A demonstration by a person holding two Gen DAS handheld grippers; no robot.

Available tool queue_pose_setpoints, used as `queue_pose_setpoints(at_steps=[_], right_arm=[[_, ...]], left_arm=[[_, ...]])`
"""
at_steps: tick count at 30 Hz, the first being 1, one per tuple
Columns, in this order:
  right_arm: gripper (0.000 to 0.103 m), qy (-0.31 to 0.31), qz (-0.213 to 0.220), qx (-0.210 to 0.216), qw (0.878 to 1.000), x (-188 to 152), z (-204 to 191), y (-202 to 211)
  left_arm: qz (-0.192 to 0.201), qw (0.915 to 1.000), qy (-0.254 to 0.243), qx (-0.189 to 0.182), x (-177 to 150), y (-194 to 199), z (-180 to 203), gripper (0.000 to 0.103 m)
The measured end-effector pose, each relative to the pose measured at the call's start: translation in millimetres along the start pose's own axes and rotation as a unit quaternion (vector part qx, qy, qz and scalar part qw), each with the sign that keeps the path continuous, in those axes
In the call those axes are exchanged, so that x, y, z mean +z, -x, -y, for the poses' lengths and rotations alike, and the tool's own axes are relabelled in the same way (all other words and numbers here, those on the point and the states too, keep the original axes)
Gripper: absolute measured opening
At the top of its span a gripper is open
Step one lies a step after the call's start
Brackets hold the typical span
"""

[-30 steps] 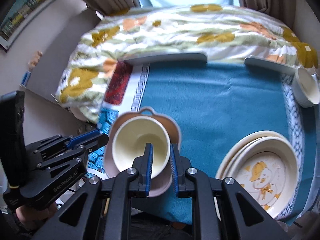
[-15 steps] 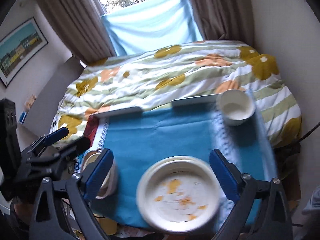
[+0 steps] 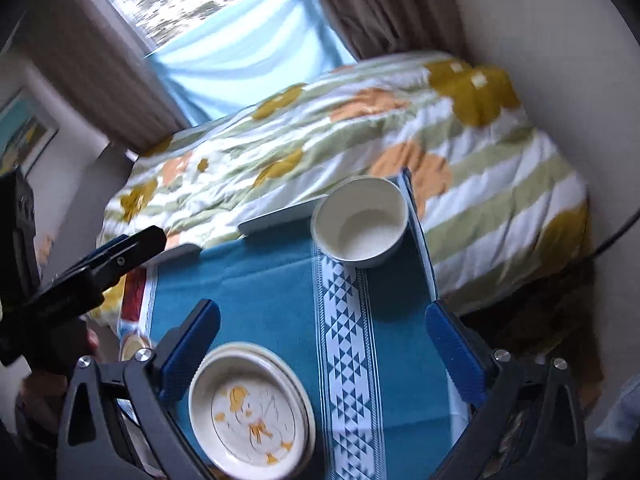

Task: Organize plates and bowls
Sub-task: 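Reach both grippers to the small white bowl and grasp its rim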

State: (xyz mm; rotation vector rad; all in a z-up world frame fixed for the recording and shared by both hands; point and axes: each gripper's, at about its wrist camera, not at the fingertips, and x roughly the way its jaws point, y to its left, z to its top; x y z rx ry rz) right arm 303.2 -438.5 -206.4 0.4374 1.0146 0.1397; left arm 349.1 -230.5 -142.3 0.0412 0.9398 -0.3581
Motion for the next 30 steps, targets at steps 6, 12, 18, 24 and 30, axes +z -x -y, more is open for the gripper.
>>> queue_pose_setpoints(at_steps=[6,12,18,24,30], right_arm=[[0.093,-0.129,-0.018,0.023,0.991,6.4,38.9,-51.5],[0.068,-0.220,-0.024,0.025,0.975,13.8,65.5,-91.8],[0.048,-0.248,-0.027,0.010,0.968,25.5,75.4,-119.8],[0.030,-0.252,-0.023,-0.004,0.968,31.2,77.5,-129.7],[0.021,-0.255,-0.025,-0.013,0.967,29.0,81.8,-131.0]], left_arm=[[-0.058,0.9971,-0.025,-0.044,25.8,-77.8,3.0,0.102],[-0.120,0.9887,-0.068,-0.058,37.0,-155.4,15.4,0.080],[-0.168,0.9768,-0.105,-0.082,35.4,-208.7,27.8,0.056],[-0.202,0.9674,-0.112,-0.104,28.2,-238.1,34.7,0.032],[-0.208,0.9637,-0.120,-0.117,23.5,-242.5,44.9,0.009]])
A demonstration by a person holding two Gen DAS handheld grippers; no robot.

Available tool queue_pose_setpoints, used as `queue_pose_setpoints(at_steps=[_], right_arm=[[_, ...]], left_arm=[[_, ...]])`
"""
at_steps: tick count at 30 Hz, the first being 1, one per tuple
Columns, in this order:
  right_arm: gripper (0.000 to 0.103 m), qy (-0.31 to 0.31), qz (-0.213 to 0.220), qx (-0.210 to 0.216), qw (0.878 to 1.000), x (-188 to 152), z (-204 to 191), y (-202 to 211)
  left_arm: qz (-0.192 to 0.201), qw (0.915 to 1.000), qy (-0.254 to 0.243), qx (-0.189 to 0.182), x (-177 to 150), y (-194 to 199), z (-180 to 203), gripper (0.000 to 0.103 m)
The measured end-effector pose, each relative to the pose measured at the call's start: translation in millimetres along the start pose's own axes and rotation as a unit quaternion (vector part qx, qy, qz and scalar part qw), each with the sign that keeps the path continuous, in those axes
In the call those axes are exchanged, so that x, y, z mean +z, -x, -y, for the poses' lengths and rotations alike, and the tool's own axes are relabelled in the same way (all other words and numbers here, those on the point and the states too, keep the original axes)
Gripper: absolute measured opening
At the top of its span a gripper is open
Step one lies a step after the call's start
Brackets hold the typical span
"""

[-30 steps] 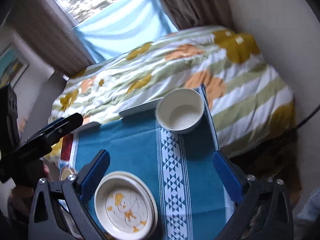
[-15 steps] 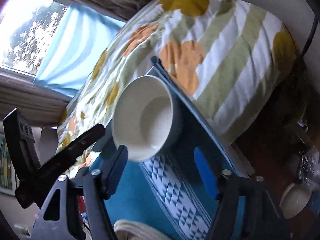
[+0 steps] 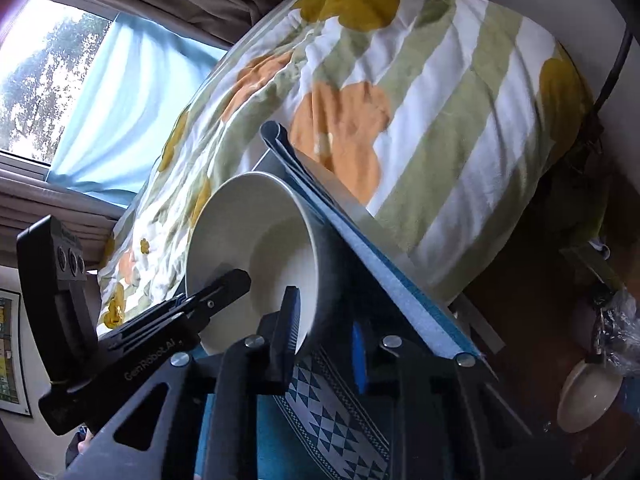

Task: Organize plates and bowls
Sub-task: 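Reach both grippers to the small white bowl and grasp its rim, then carry the white bowl and lower it into the cream bowl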

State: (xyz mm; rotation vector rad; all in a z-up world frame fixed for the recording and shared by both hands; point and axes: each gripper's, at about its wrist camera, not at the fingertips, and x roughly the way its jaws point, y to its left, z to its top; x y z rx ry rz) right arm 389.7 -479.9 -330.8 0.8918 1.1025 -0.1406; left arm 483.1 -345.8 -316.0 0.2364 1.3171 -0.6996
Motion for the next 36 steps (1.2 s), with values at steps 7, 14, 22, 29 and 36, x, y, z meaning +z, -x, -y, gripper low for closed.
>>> queue_pose_setpoints(at_steps=[7,14,22,29,36], right_arm=[[0.020,0.015,-0.005,-0.004,1.000,-1.3,-0.8,0.9],[0.019,0.046,-0.001,-0.002,0.999,-4.4,-13.5,17.4],[0.019,0.112,-0.003,0.012,0.994,-15.8,-44.6,53.3],[0.019,0.198,-0.011,0.041,0.979,-44.6,-81.9,93.5],[0.019,0.289,-0.036,0.066,0.954,-90.7,-122.1,113.5]], left_arm=[[0.010,0.9998,-0.010,0.017,-1.8,8.0,7.5,0.009],[0.034,0.9990,-0.002,0.030,-10.5,39.6,15.6,0.009],[0.081,0.9942,0.048,0.051,-39.4,100.9,22.8,0.009],[0.136,0.9812,0.111,0.080,-88.9,169.3,27.6,0.009],[0.173,0.9613,0.183,0.112,-158.1,222.6,17.3,0.009]])
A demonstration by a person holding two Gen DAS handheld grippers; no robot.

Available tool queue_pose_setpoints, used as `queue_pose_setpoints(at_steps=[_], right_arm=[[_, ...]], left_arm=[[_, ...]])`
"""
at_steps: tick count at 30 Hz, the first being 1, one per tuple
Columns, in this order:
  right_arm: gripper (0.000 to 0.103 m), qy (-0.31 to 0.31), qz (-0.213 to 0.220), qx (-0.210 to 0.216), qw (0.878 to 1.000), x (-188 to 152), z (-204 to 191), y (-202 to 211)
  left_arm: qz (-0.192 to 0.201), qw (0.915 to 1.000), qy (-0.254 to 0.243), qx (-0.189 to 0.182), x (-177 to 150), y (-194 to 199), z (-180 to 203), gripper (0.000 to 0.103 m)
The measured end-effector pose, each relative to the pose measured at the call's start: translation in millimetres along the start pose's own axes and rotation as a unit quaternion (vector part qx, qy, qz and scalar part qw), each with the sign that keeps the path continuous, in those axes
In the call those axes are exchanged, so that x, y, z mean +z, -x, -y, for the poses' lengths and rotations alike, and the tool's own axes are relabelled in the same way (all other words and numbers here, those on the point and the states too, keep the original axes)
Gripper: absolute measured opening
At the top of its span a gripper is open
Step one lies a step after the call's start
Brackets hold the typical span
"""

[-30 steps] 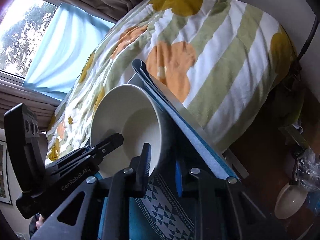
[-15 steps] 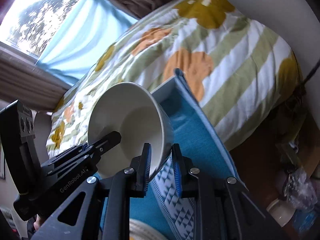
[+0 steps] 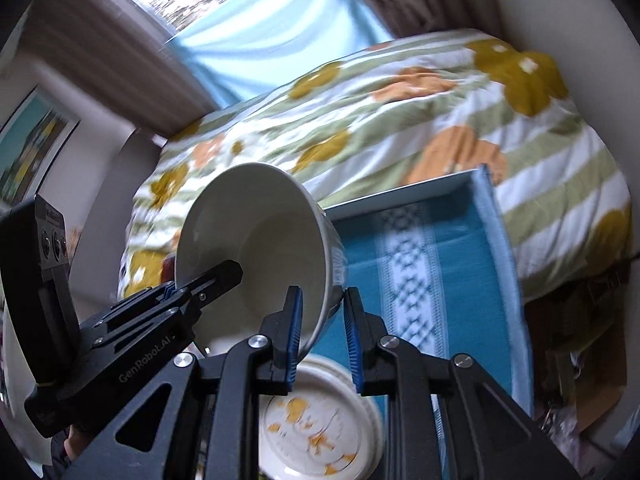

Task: Organize plates and bowls
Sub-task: 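Carry the white bowl and lower it into the cream bowl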

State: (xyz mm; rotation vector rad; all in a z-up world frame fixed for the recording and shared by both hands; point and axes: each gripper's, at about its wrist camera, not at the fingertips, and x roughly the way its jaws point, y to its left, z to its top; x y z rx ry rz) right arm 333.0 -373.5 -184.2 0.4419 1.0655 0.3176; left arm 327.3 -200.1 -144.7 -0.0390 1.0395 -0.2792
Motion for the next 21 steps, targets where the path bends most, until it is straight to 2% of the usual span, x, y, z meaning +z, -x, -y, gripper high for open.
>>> queue_pose_setpoints(at_steps=[8,12,16,21], right_arm=[[0.019,0.059,-0.028,0.032,0.997,-31.7,-73.3,-17.3],[0.019,0.078,-0.039,0.038,0.995,-53.9,-110.2,-33.1],[0.019,0.071,-0.051,0.041,0.995,-85.0,-152.4,-54.4],[0.019,0.070,-0.068,0.040,0.994,-106.6,-182.4,-82.4]], left_arm=[[0.015,0.9975,0.060,0.034,-49.4,54.7,-75.2,0.009],[0.022,0.9960,0.078,0.037,-73.4,76.2,-119.2,0.009],[0.009,0.9957,0.084,0.038,-96.3,88.9,-162.1,0.009],[-0.013,0.9956,0.081,0.047,-122.3,93.2,-216.0,0.009]])
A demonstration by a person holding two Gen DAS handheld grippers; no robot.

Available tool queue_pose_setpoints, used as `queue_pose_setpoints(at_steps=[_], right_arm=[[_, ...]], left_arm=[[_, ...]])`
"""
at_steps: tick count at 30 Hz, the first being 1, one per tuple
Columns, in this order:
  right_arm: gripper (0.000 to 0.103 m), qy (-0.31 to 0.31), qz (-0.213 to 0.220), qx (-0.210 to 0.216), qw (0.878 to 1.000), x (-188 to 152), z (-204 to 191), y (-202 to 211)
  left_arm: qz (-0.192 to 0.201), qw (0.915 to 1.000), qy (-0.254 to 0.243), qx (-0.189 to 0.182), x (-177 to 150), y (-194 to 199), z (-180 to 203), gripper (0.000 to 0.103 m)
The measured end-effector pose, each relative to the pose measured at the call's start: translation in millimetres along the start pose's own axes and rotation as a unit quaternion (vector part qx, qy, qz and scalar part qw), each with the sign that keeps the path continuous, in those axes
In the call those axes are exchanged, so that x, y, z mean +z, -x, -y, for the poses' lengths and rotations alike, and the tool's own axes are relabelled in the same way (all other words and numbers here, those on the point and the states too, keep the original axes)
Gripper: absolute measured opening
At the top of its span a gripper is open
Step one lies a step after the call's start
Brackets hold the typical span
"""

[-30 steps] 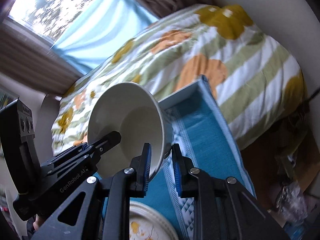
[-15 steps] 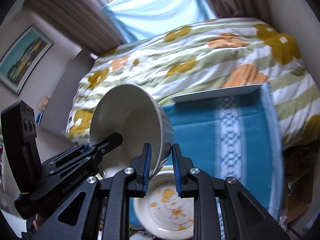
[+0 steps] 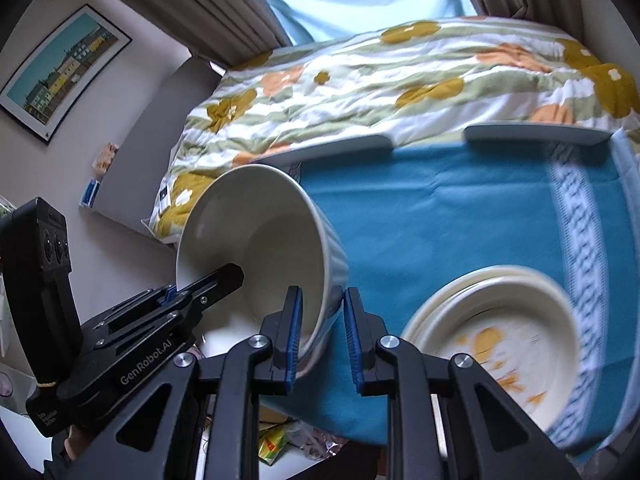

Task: Organize plates and bowls
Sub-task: 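Carry the white bowl and lower it into the cream bowl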

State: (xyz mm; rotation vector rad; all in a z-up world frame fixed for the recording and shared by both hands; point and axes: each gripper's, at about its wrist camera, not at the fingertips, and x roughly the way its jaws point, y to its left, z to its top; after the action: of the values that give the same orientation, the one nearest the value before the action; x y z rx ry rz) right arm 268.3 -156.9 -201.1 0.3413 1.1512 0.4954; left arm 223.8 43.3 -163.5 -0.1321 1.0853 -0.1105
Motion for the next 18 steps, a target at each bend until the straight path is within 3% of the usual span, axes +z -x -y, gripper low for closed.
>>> queue_pose_setpoints(at_steps=[8,18], right_arm=[[0.019,-0.003,-0.034,-0.016,0.999,-18.7,-28.3,-57.4],[0.019,0.000,-0.062,-0.048,0.997,-26.9,-35.8,-92.3]], left_arm=[[-0.041,0.9991,-0.007,0.011,-21.1,-30.1,-54.3,0.009],[-0.072,0.9973,-0.011,0.008,-30.7,-58.9,-72.0,0.009]])
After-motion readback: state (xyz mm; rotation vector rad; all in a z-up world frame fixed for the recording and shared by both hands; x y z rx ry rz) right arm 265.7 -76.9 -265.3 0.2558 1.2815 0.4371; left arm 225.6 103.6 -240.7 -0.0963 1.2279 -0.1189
